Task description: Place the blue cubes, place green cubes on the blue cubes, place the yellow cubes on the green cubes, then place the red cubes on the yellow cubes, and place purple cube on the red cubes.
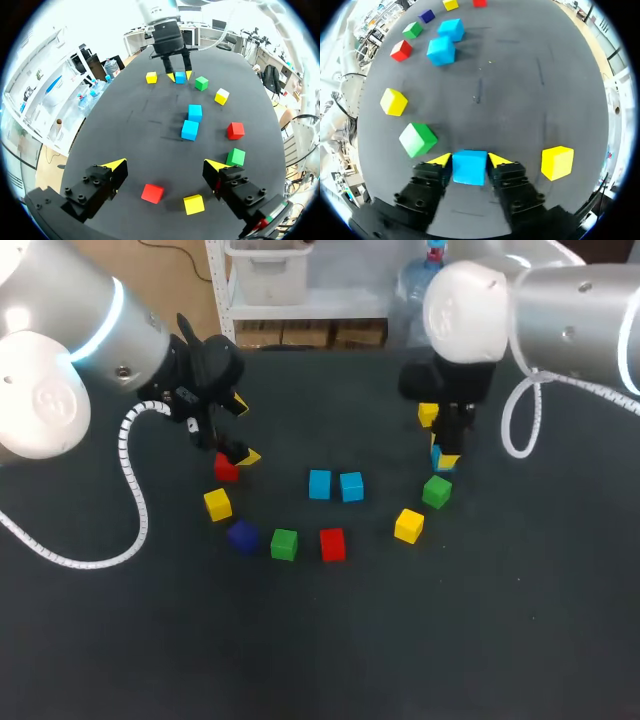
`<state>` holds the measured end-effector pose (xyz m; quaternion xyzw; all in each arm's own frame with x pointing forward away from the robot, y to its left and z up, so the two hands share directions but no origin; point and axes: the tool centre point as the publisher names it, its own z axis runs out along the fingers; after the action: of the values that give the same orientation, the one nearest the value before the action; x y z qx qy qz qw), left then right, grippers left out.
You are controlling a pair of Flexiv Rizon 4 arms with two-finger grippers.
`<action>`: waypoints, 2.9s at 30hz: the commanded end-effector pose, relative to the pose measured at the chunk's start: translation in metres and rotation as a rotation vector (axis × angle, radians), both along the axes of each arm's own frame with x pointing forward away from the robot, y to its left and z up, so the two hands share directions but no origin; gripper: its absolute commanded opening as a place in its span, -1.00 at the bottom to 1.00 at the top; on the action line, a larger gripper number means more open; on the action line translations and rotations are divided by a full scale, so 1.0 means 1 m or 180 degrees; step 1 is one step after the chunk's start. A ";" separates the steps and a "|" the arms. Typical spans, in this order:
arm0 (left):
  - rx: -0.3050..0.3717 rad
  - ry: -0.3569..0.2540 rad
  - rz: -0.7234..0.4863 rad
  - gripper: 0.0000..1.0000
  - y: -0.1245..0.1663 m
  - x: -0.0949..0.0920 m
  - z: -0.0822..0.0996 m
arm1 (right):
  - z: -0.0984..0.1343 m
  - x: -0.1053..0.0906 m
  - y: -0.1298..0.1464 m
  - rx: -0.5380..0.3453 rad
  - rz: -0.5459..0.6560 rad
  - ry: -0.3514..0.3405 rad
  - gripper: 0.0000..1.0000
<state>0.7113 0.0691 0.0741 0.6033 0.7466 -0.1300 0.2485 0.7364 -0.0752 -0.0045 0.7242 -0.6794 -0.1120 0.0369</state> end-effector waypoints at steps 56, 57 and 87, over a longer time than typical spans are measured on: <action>-0.0020 -0.0009 -0.0014 1.00 0.002 0.000 -0.001 | 0.016 -0.055 0.099 0.0165 0.0003 -0.0272 -1.00; -0.0020 -0.0009 -0.0014 1.00 0.002 0.000 -0.001 | 0.015 -0.055 0.099 0.0156 0.0004 -0.0270 -1.00; -0.0020 -0.0009 -0.0014 1.00 0.002 0.000 -0.001 | 0.002 -0.055 0.098 0.0088 -0.0015 -0.0199 -1.00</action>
<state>0.7113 0.0691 0.0741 0.6033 0.7466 -0.1299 0.2485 0.6808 0.0218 -0.0023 0.7261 -0.6805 -0.0987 0.0049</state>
